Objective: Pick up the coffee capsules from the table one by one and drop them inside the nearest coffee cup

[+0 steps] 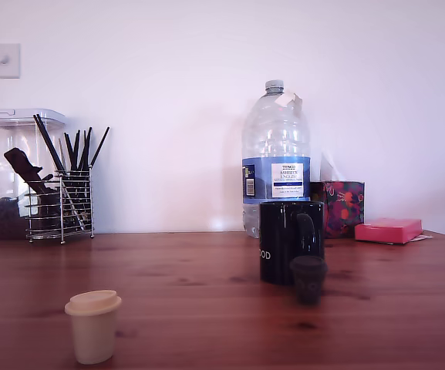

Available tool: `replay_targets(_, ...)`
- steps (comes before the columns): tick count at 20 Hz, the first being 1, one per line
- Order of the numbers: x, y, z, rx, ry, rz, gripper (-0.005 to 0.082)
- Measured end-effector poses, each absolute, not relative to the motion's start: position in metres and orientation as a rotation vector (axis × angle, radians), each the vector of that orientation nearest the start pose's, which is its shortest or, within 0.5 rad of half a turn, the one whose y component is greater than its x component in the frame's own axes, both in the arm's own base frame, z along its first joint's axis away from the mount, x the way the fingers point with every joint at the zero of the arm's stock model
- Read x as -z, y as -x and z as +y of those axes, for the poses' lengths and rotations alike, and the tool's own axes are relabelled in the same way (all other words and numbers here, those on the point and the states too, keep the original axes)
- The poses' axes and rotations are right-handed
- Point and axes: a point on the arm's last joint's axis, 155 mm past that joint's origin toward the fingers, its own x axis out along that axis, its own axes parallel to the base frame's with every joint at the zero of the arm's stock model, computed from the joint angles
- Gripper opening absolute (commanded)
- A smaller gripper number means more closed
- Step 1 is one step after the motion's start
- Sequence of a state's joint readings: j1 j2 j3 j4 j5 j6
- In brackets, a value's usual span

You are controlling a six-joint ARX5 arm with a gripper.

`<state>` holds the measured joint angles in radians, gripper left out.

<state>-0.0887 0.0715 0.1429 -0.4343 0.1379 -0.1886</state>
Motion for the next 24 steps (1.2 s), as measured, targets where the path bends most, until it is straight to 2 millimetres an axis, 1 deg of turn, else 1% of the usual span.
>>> replay_targets(9, -0.111, -0.227, -0.046, 0.189, 0.195, 0.383, -0.0021)
replay_targets(10, -0.114, -0.228, -0.047, 0.2, 0.196, 0.374, -0.0021)
replay_targets(11, -0.12, -0.229, -0.051, 0.219, 0.199, 0.349, -0.0021)
replay_targets(14, -0.148, -0.233, -0.064, 0.304, 0.216, 0.242, -0.0021)
replay_targets(15, -0.155, -0.233, -0.069, 0.334, 0.217, 0.218, -0.0021)
replay_targets(17, -0.162, -0.23, -0.078, 0.389, 0.218, 0.197, -0.0021)
replay_targets(20, -0.158, -0.224, -0.098, 0.488, 0.221, 0.229, -0.0021)
replay_targets(24, -0.134, -0.216, -0.125, 0.606, 0.166, 0.341, -0.0021)
